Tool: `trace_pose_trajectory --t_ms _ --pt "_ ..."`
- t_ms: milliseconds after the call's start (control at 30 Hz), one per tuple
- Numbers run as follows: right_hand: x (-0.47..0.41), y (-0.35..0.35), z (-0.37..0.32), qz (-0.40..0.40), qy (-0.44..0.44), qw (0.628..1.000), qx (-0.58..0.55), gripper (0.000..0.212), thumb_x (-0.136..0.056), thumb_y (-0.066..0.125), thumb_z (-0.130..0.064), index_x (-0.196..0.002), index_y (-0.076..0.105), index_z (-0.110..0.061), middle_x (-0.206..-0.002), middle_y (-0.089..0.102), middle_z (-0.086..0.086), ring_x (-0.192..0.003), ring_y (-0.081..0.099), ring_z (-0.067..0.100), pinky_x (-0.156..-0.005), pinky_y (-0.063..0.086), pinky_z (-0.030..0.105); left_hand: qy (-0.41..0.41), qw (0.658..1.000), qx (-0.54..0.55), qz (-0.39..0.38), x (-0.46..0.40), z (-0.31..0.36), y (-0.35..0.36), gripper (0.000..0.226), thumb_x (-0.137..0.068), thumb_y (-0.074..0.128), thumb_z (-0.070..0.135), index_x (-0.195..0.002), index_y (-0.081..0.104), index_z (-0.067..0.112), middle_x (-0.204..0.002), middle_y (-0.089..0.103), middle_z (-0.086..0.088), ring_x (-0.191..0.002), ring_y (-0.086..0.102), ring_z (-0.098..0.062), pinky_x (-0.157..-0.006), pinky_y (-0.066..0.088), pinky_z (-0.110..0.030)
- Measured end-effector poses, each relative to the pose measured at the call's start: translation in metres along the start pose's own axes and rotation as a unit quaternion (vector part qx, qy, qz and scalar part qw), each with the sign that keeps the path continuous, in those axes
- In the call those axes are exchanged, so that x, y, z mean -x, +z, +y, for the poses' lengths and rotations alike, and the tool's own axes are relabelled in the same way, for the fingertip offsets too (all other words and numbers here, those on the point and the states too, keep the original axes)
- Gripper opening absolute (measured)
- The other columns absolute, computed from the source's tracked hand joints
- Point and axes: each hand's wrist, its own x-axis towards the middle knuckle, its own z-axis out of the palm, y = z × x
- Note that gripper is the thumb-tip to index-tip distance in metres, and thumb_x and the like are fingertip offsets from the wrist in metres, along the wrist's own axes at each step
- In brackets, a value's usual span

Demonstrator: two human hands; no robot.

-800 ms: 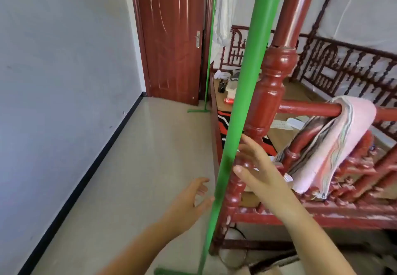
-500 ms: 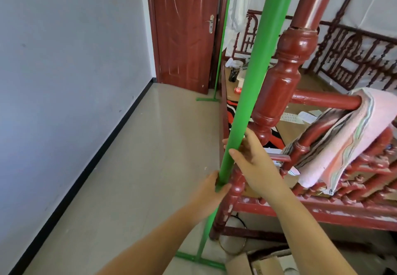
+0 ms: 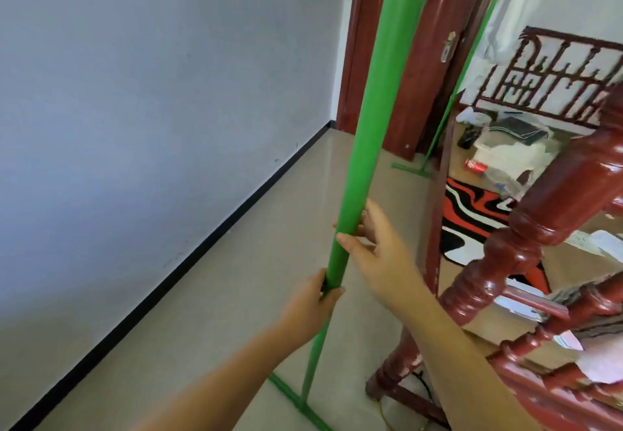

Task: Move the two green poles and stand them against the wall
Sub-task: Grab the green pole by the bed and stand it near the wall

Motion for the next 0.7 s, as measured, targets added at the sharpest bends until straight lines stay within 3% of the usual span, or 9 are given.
trace_pose_trajectory --t_ms 100,267,500,700 --pt "-0.025 0.043 -0.006 -0.025 -0.011 1.000 -0.003 0.038 -0.086 0.056 -0.011 -0.110 0.047 -0.040 -0.101 0.061 -0.008 -0.095 0.059 0.002 -0.075 0.049 0.014 -0.002 0.999 -0.018 0.043 0.002 -0.025 -0.041 0.022 -0.089 0.049 0.026 -0.102 0.052 0.009 -0.099 0.065 -0.023 -0.091 0.061 -0.034 -0.085 0.049 -0.049" --pt "-0.069 0.121 -0.023 -0.055 -0.026 0.998 0.002 0.033 -0.085 0.057 -0.013 -0.100 0.046 -0.040 -0.100 0.063 -0.006 -0.096 0.060 0.006 -0.074 0.050 0.017 -0.028 0.995 -0.043 0.091 0.003 -0.064 -0.116 0.023 -0.089 0.048 0.029 -0.102 0.051 0.010 -0.094 0.066 -0.020 -0.085 0.062 -0.032 -0.081 0.051 -0.048" --pt "-0.120 0.248 -0.059 -0.094 -0.046 0.994 -0.004 0.033 -0.085 0.058 -0.017 -0.113 0.046 -0.029 -0.107 0.063 -0.002 -0.100 0.060 0.013 -0.082 0.051 0.029 -0.065 0.986 -0.041 0.147 0.015 -0.129 -0.236 0.021 -0.090 0.047 0.028 -0.094 0.048 0.007 -0.091 0.063 -0.020 -0.084 0.060 -0.034 -0.079 0.049 -0.049" --pt "-0.149 0.351 -0.087 -0.158 -0.086 0.984 0.012 0.028 -0.083 0.060 -0.016 -0.100 0.043 -0.032 -0.100 0.062 -0.003 -0.094 0.061 0.017 -0.080 0.053 0.038 -0.095 0.970 -0.019 0.223 0.041 -0.186 -0.317 0.024 -0.089 0.048 0.025 -0.102 0.048 0.005 -0.096 0.064 -0.023 -0.088 0.060 -0.036 -0.081 0.049 -0.052"
